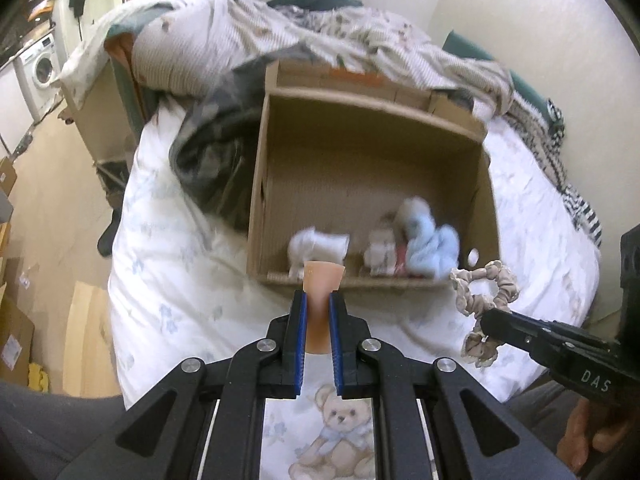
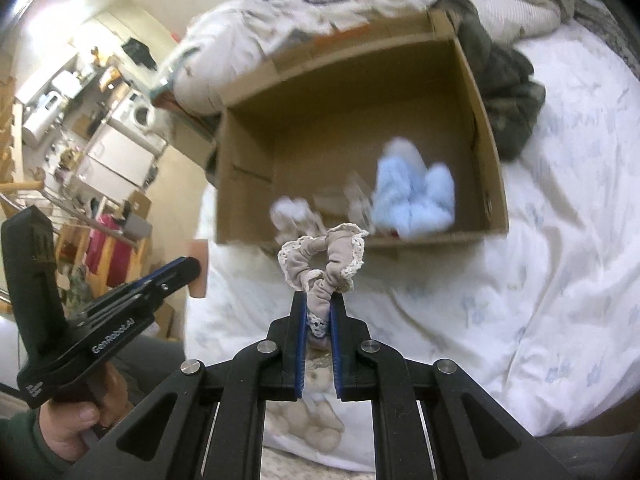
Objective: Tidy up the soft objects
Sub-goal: 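Carry the beige lace scrunchie into the box with the right tool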
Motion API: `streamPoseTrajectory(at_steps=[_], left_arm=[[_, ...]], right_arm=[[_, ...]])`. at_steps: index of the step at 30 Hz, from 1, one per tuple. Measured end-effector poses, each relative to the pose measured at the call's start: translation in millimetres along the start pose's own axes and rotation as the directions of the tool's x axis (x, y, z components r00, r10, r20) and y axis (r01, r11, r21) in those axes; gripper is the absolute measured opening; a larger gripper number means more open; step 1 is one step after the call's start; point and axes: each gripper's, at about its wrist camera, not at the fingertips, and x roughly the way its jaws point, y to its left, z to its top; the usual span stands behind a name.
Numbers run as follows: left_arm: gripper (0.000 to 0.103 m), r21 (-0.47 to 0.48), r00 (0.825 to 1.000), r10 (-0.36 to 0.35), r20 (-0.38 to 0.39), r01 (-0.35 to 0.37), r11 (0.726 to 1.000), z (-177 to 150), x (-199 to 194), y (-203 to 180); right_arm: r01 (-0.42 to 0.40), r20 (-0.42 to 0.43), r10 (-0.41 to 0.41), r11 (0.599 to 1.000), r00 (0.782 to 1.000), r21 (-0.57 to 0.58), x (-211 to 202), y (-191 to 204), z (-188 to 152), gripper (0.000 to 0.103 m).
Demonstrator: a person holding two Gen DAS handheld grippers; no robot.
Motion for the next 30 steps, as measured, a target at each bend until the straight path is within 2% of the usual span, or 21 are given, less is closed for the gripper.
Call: streamPoseTrajectory(at_steps=[8, 16, 22, 27, 30], left_arm=[[0.010, 0.046, 0.998, 0.003, 0.058, -0.005, 0.999, 46.6, -4.4, -9.0], [0.010, 0.070, 0.997, -0.003, 0.075, -0.002, 0.998, 82.5, 12.6, -17.8], [0.010, 0.075, 0.998, -0.033, 0.047, 0.029, 0.997, 87.1, 46.5, -18.8], [0.010, 0.113, 0.999, -0.049, -0.012, 0.050, 0.992, 70.2, 79.5, -20.1], [0.010, 0.107, 0.998, -0.051, -0.037, 0.055, 0.993, 65.3, 92.7, -19.2]], right_arm=[[-0.022, 0.098, 0.025, 0.999, 0.995, -0.028, -19.5, 10.1, 41.8, 0.012], [-0.012, 0.152, 0.015, 1.000, 0.988, -0.023, -21.9, -3.5, 83.8, 0.012], [0.001, 0.144, -0.006, 0.999, 0.990, 0.033, 4.9, -30.1, 91.2, 0.012], [0.031, 0.079, -0.038, 0.995, 0.996, 0.090, 36.9, -51.5, 83.8, 0.012], [0.048, 0.043, -0.052, 0.996, 0.998, 0.079, 50.0, -52.8, 82.4, 0.012]])
